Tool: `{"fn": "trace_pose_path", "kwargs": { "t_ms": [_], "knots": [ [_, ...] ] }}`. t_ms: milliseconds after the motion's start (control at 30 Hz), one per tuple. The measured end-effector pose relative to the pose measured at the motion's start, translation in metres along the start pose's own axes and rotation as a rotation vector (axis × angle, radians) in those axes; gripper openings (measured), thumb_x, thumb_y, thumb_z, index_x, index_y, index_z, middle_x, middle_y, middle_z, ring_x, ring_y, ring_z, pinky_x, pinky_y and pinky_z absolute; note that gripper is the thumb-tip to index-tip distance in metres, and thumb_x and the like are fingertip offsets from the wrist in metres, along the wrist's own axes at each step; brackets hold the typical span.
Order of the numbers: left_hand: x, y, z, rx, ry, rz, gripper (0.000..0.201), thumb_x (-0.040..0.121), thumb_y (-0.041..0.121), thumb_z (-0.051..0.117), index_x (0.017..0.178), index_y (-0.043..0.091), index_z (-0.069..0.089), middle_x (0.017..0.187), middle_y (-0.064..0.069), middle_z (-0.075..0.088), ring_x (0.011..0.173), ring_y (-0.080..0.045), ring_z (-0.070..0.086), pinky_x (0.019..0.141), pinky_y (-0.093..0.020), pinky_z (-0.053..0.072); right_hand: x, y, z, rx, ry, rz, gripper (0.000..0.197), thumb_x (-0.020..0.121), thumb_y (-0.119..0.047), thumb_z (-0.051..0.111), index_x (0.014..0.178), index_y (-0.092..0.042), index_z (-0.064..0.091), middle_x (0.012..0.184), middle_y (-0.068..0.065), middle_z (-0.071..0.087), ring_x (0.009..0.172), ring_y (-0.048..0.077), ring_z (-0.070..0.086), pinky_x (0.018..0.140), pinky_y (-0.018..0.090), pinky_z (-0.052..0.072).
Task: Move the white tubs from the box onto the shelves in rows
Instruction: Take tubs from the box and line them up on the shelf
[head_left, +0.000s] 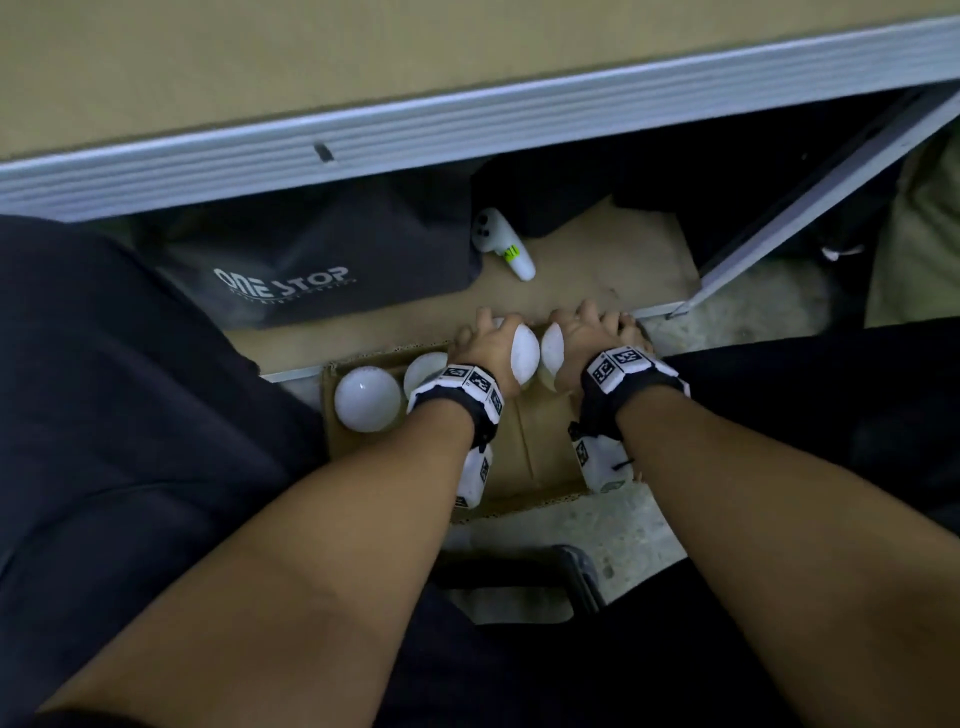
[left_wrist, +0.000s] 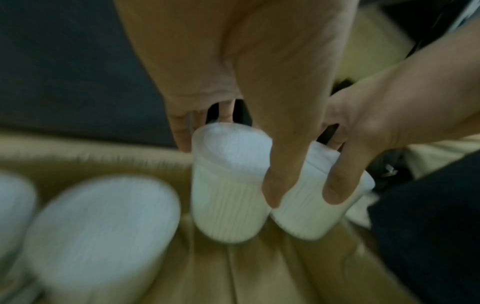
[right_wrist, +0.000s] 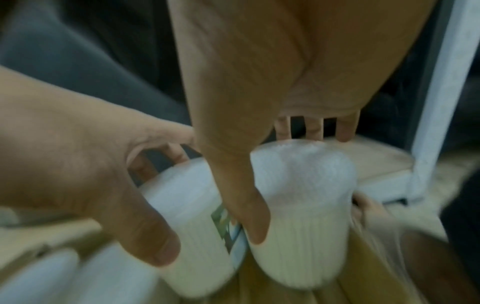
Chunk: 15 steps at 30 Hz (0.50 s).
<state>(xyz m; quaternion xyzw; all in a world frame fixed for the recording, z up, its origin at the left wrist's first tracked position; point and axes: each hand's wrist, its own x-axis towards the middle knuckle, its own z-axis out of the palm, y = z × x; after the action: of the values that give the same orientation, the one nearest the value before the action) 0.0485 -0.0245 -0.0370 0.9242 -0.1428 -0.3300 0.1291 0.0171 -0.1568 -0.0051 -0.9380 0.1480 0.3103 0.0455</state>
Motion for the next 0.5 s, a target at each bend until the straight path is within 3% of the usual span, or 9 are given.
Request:
{"fn": "trace_pose_path", "kwargs": {
  "t_ms": [100,200,267,400,500],
  "knots": [
    [-0.016,0.005,-0.025,-0.021,0.043,0.03,0.079,0.06,0.025,0.077,0.125,0.036,0.035,0.129,-0.003,0.028,0.116,-0.034,0.04,0.091,-0.044,0.045,-0.011,-0.005,-0.025,0.055,0.027,0.001,0.062,0.066,-0.017,0.065,0.124,-0.027,0.044,0.131,0.007,0.032,0.124,0.038,0.031,0.1,0.051,0.035],
    [-0.037,0.01,-0.058,-0.03,0.111,0.067,0.086,0.058,0.027,0.08,0.13,0.036,0.034,0.132,-0.004,0.026,0.118,-0.035,0.037,0.083,-0.04,0.044,-0.023,-0.013,-0.056,0.048,0.03,-0.006,0.083,0.054,-0.023,0.077,0.129,-0.027,0.041,0.142,0.008,0.025,0.134,0.041,0.023,0.101,0.055,0.037],
    [-0.054,0.014,-0.083,-0.027,0.142,0.077,0.089,0.058,0.03,0.081,0.133,0.038,0.034,0.134,-0.005,0.027,0.12,-0.036,0.037,0.084,-0.043,0.045,-0.037,-0.019,-0.083,0.011,0.048,-0.037,0.091,0.044,-0.031,0.08,0.128,-0.025,0.044,0.143,0.012,0.03,0.136,0.042,0.022,0.103,0.058,0.034],
    [-0.093,0.018,-0.136,0.001,0.191,0.113,0.091,0.056,0.036,0.084,0.134,0.036,0.036,0.128,-0.006,0.032,0.118,-0.037,0.041,0.086,-0.044,0.048,-0.08,-0.027,-0.138,-0.003,0.106,-0.074,0.09,0.058,-0.028,0.085,0.136,-0.028,0.041,0.14,0.011,0.029,0.131,0.041,0.025,0.095,0.055,0.044],
    [-0.124,0.016,-0.174,0.016,0.185,0.149,0.095,0.055,0.039,0.084,0.137,0.035,0.035,0.13,-0.004,0.038,0.117,-0.031,0.046,0.091,-0.045,0.05,-0.109,-0.031,-0.169,0.05,0.161,-0.149,0.09,0.058,-0.028,0.086,0.137,-0.032,0.042,0.135,0.008,0.035,0.129,0.037,0.029,0.087,0.048,0.05]
  ]
}}
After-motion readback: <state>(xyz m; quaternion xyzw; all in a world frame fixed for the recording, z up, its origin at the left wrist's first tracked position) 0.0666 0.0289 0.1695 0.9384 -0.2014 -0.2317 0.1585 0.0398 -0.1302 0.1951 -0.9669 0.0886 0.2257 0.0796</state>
